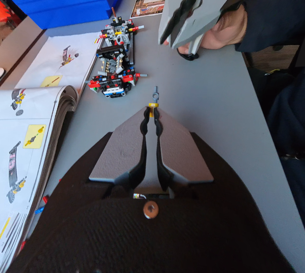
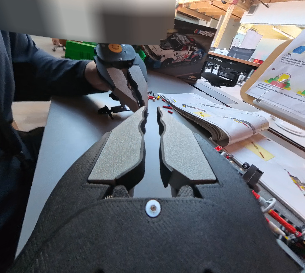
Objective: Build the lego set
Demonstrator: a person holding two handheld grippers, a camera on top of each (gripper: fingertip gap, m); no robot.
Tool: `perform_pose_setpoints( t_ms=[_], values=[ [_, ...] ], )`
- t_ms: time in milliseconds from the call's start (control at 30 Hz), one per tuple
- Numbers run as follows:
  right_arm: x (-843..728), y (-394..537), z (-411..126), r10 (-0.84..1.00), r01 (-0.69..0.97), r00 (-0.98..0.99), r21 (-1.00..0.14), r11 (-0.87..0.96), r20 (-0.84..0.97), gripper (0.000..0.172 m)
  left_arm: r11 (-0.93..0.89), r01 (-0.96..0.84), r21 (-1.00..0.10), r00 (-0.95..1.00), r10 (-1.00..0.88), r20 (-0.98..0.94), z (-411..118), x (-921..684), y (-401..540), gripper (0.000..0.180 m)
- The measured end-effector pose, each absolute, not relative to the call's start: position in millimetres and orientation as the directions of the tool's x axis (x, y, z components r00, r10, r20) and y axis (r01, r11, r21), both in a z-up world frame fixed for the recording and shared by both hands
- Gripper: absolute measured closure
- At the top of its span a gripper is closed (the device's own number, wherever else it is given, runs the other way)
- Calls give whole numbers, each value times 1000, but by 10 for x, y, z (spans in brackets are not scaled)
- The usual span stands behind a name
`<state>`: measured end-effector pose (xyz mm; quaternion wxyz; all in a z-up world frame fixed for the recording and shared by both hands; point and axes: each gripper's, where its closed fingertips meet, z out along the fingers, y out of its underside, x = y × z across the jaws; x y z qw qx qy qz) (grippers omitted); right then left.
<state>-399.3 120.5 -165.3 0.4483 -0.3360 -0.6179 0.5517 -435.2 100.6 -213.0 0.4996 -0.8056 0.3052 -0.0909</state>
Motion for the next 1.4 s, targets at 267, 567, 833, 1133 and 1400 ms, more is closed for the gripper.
perform_pose_setpoints(
  t_ms=[267, 567, 833, 1133, 1400],
  values=[
    [-3938, 1383, -1510, 907, -93, -419, -991, -101, -53, 152, -370, -441, -818, 777, -613, -141, -2346, -4295, 1004, 179],
    [-3944, 1355, -1524, 902, -83, -428, -992, -96, -52, 150, -381, -463, -800, 770, -619, -151, -2405, -4290, 999, 178],
    [-3945, 1354, -1523, 903, -83, -427, -992, -95, -51, 151, -380, -486, -787, 766, -619, -174, -2437, -4290, 1003, 178],
    [-3944, 1347, -1523, 903, -85, -427, -992, -91, -46, 151, -398, -449, -800, 785, -603, -141, -2426, -4333, 1019, 179],
    [-3935, 1337, -1519, 902, -91, -431, -992, -86, -39, 151, -402, -460, -791, 780, -609, -144, -2466, -4322, 1022, 179]
  ],
)
